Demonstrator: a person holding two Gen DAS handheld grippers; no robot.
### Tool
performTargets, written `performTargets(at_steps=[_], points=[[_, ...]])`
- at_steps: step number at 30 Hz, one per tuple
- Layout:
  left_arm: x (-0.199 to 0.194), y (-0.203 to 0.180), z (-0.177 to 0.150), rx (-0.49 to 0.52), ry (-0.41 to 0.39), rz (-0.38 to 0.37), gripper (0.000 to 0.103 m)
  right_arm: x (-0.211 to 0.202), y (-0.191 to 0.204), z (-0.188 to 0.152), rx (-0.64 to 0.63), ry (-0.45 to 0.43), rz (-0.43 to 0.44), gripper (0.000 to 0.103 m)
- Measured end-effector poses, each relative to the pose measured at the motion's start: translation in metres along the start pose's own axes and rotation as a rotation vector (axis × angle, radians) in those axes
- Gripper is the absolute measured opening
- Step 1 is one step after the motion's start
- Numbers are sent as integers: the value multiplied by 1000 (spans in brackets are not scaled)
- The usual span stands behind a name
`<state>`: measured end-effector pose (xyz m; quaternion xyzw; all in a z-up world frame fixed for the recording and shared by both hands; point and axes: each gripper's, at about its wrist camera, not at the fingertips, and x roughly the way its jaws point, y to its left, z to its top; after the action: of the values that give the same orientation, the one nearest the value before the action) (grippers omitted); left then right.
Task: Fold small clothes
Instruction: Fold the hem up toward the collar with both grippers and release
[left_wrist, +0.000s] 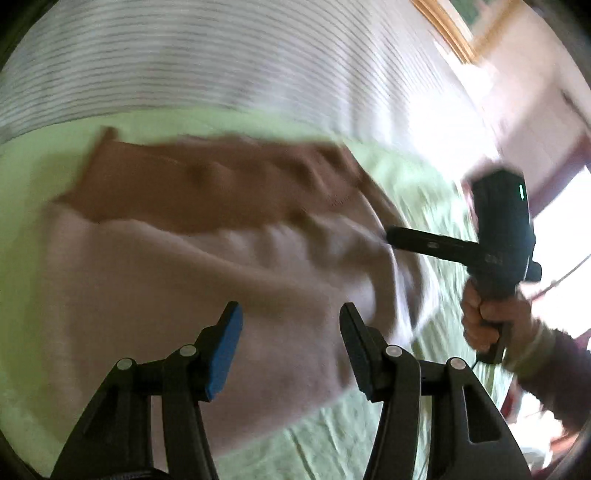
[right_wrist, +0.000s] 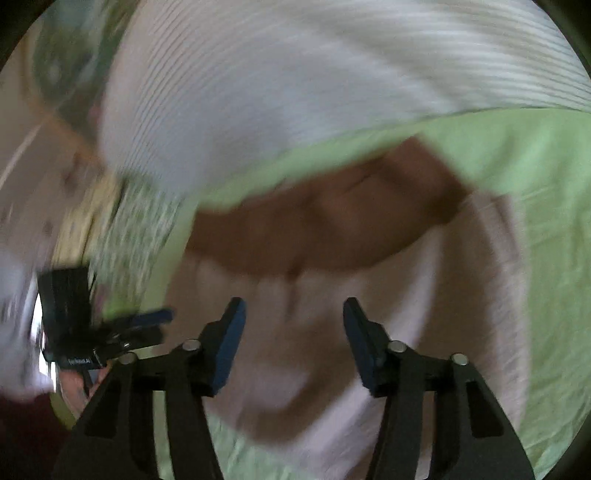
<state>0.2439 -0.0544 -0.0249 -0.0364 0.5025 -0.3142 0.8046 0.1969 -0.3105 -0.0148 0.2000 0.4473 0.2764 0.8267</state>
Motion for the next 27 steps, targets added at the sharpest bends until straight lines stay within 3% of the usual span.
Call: performTargets(at_steps=[5, 9, 14, 15, 16, 19, 20, 21, 23, 25, 27], points=[[38, 1, -1, 21, 82, 2, 55, 40, 2, -11, -90, 186, 29, 24], [59, 24, 17, 8, 90, 51, 43, 78, -5, 3, -119, 237, -54, 21], [54, 65, 45, -57, 12, 108, 43, 93, -25, 46, -68, 115, -121, 14], [52, 74, 49, -72, -7, 139, 44, 92, -33, 56, -39, 87, -124, 14], [50, 86, 54, -90, -27, 222, 44, 95, -33, 61, -29, 66, -135, 12], [43, 120, 58, -183, -64, 224, 30, 85, -47, 77, 19, -51, -222, 10], [40, 130, 58, -219, -74, 236, 15, 81, -53, 80, 58, -78, -228, 10], [38, 137, 57, -254, -85, 232, 11, 73, -63, 83, 104, -118, -266, 10], [31, 143, 52, -313, -123, 223, 11, 58, -73, 81, 160, -180, -286, 10], [29, 137, 50, -312, -135, 262, 17, 40, -78, 75, 193, -213, -273, 13], [25, 114, 45, -263, -139, 273, 52, 21, -72, 64, 171, -220, -264, 15]])
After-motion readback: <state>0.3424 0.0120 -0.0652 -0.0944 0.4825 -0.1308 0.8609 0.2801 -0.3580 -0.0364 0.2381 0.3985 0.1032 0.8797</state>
